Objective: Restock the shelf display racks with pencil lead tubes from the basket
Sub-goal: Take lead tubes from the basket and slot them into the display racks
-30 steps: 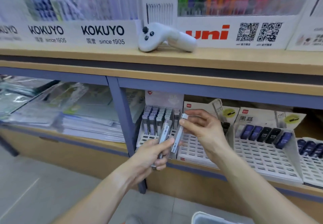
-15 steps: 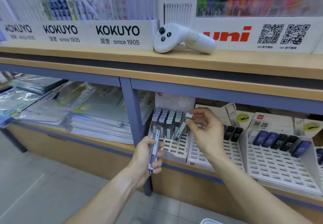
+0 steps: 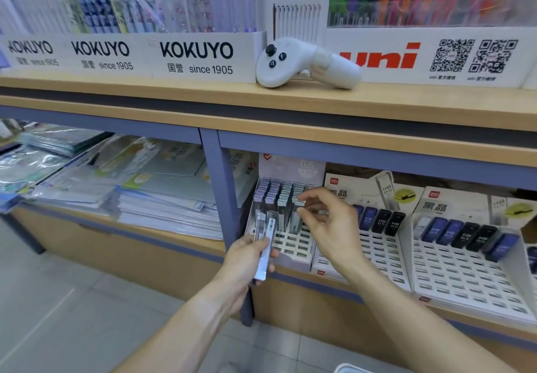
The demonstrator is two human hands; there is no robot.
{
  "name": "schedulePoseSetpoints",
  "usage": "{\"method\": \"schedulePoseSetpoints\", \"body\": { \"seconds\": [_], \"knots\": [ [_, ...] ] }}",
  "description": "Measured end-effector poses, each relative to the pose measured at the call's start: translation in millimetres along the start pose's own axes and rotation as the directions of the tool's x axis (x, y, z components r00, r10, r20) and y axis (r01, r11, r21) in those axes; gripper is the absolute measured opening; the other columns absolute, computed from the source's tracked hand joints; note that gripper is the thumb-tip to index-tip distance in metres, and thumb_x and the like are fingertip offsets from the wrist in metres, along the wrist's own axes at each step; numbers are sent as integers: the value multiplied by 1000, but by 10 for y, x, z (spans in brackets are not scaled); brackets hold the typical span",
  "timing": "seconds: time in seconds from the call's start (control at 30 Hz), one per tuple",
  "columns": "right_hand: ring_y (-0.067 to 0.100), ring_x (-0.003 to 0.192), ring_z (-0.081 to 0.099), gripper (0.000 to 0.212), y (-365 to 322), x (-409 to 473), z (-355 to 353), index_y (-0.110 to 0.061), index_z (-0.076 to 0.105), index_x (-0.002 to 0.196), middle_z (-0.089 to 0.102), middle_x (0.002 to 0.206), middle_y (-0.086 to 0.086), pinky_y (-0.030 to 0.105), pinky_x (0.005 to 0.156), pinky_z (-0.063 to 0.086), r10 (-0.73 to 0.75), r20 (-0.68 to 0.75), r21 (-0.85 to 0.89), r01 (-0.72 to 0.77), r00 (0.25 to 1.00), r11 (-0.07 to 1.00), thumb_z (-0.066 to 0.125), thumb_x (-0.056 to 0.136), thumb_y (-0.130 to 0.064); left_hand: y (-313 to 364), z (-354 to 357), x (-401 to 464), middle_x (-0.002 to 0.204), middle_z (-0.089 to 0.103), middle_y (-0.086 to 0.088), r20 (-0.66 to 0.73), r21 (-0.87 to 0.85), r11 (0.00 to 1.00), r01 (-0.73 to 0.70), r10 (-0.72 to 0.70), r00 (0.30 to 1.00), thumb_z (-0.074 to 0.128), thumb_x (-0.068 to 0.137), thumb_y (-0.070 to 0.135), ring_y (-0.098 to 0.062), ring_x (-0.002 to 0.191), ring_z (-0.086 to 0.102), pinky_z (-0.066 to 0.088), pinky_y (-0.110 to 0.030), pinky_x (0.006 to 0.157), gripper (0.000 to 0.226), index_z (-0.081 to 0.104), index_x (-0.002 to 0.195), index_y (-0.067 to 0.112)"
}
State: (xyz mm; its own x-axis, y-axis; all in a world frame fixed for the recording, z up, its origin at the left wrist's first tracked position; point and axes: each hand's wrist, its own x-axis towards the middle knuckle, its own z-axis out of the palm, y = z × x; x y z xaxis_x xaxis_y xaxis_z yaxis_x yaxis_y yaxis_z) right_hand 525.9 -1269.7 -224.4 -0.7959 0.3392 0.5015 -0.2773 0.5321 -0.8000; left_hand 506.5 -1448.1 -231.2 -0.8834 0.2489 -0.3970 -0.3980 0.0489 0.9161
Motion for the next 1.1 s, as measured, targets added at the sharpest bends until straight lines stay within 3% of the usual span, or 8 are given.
{"method": "schedulePoseSetpoints", "body": {
  "seconds": [0.47,0.53,0.6,0.7,0.77,0.9,1.0,1.1],
  "knots": [
    [6,87,58,35,82,45,38,-26,74,115,55,108,-8,19,82,53,-5,63,-279,22,998,960,69,90,-2,33,27,-4,98,80,-4,63,-65,998,14,-10,998,62,100,21,-14,70,66,40,-25,56,18,65,116,14],
    [3,85,61,31,-2,-16,15,-26,72,114,60,106,-10,17,77,51,8,3,-219,-7,1000,976,69,91,-7,39,25,-5,99,79,-6,74,-110,993,37,-29,997,66,97,20,-17,70,67,38,-26,54,18,67,112,10],
    [2,84,64,24,-102,-129,-8,-30,68,111,67,95,-13,20,77,53,165,16,-47,-165,986,985,72,91,-16,45,13,6,95,75,-10,73,-174,982,68,-56,996,70,93,19,-20,64,65,35,-26,49,17,68,106,8],
    [14,87,73,34,-202,-350,-9,-29,62,111,75,91,-3,39,82,61,422,264,169,-473,867,865,81,84,-35,49,7,26,82,65,-12,75,-224,971,81,-66,995,73,91,20,-19,56,56,32,-26,42,18,67,104,10],
    [23,87,74,43,-222,-508,13,-21,60,112,76,91,3,43,81,62,461,374,200,-556,805,807,86,80,-31,68,22,14,75,66,-10,84,-256,964,74,-54,995,73,91,18,-17,51,53,31,-25,40,17,67,104,8],
    [33,86,74,34,-223,-644,39,-10,64,110,77,91,10,41,78,63,459,309,344,-548,833,763,84,83,-13,80,54,-17,86,72,-11,81,-288,954,85,-64,995,73,91,16,-14,60,57,32,-22,37,27,68,114,3],
    [21,85,76,22,-253,-590,-12,-14,73,104,78,94,5,25,75,60,474,159,418,-494,866,762,80,85,-7,74,53,-15,101,77,-8,90,-264,961,82,-61,994,77,89,20,-14,66,57,32,-22,38,41,66,122,-1],
    [17,89,75,17,-245,-486,-72,-18,77,101,79,93,-1,28,83,60,457,45,447,-428,888,786,77,87,-8,92,58,-32,98,78,-5,74,-220,969,116,-102,992,73,89,28,-14,61,55,31,-23,41,35,72,116,5]
  ]
}}
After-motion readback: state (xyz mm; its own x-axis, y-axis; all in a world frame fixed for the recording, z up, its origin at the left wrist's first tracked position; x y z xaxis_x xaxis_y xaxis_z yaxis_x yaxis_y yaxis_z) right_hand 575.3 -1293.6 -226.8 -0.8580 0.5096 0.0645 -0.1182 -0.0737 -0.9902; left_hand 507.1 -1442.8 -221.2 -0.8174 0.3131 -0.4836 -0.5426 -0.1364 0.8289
